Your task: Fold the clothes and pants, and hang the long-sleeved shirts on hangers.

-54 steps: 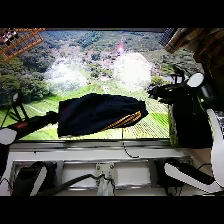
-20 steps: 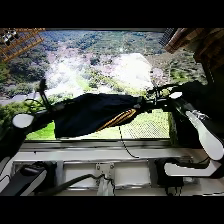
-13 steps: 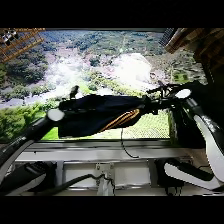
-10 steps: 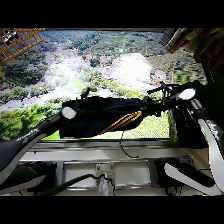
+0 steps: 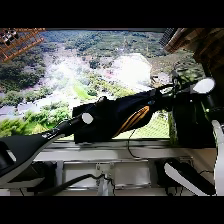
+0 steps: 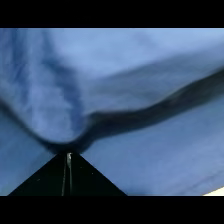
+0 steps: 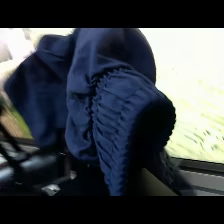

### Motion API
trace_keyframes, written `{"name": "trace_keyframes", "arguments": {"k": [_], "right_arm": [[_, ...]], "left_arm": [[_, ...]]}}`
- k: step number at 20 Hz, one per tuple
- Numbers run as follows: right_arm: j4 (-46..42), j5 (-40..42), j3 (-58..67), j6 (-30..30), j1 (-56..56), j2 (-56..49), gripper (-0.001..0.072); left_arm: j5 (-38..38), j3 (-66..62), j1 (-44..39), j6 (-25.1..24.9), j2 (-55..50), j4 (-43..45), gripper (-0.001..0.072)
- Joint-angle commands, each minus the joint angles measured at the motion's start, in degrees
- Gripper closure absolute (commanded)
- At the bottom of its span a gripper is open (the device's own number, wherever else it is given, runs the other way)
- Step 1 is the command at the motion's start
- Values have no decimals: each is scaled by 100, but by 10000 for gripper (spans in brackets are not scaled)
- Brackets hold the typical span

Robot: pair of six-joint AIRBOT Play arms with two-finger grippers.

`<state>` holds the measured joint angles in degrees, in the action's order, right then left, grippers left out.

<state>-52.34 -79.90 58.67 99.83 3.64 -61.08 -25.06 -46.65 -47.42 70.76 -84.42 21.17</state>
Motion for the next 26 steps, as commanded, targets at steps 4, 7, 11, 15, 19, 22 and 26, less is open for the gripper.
{"name": "trace_keyframes", "arguments": {"k": [4,7,11,15,19,22,26], "right_arm": [[-358,-208,455,605,-37,262,677],[-409,-337,455,605,-61,275,677],[-640,-474,452,721,-308,461,677],[-1106,-557,452,1156,-442,776,677],[-1095,-562,452,1370,-442,940,677],[-1432,-487,455,1211,-442,911,676],[-2072,-334,452,835,-442,758,676]], "left_arm": [[566,-15,-348,-2,-31,-177,701],[702,-15,-348,-2,-63,-192,701],[667,-20,-354,-4,-308,-455,701],[761,-44,-343,-9,-337,-540,701],[796,-44,-343,-7,-404,-540,701],[516,-42,-221,-15,-260,-538,701],[-807,-35,741,-629,726,-269,701]]}}
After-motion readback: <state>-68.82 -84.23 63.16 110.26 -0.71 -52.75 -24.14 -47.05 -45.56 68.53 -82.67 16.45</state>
